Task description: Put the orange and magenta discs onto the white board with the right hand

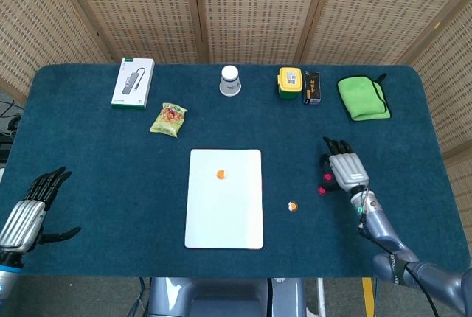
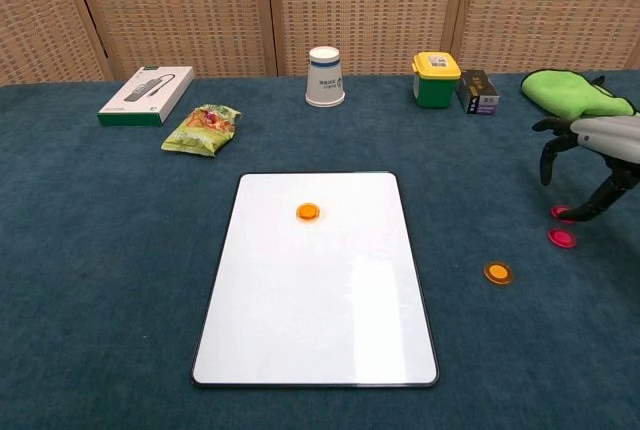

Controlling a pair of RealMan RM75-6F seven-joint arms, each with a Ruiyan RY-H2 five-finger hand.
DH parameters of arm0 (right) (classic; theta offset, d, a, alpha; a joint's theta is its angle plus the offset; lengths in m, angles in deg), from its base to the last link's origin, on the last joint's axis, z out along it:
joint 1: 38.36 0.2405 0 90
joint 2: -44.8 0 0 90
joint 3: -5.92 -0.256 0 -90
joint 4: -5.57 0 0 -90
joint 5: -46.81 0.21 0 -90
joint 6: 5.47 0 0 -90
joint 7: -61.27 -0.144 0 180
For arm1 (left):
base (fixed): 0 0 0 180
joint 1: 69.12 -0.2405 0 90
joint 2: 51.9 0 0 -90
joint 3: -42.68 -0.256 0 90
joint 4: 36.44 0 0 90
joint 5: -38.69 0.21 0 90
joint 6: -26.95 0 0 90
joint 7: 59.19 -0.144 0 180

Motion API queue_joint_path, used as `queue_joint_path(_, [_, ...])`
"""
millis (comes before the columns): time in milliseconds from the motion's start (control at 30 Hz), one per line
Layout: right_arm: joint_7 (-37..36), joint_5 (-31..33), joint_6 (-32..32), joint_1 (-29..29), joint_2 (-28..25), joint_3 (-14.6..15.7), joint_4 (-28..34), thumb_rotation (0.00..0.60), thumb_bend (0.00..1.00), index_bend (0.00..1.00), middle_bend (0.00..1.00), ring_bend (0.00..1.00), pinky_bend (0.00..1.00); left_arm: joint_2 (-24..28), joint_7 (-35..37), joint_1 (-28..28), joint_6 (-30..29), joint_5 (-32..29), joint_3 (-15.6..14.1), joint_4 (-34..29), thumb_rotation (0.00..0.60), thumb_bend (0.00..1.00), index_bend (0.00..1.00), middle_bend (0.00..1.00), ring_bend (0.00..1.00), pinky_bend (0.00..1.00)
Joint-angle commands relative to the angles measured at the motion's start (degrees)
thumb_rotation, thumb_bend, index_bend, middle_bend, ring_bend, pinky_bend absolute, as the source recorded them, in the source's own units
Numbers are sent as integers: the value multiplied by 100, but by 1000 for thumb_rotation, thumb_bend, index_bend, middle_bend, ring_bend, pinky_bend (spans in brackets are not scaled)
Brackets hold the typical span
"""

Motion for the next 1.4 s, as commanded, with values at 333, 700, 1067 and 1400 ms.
queue_joint_path(333, [-385, -398, -2, -87, 299, 5, -623, 600, 260, 427, 0, 0, 7, -9, -5, -9, -16, -6, 3, 9, 600, 0, 0, 0, 0, 0])
queue_joint_path(700, [-460, -523, -137, -68, 405, -55, -831, 600, 258, 439, 0, 0, 7, -18, -33, -13, -14, -24, 10, 7, 600, 0, 0, 0, 0, 0])
queue_joint_path(1067, [-441, -503, -319, -106, 387, -93, -890, 600, 259, 439, 0, 0, 7, -24, -67, -9, -1, -35, 14, -2, 600, 0, 0, 0, 0, 0])
queue_joint_path(1400, [-425, -476, -492, -85, 429, -141, -982, 600, 260, 439, 0, 0, 7, -28, -78, -14, -7, -40, 17, -2, 600, 0, 0, 0, 0, 0])
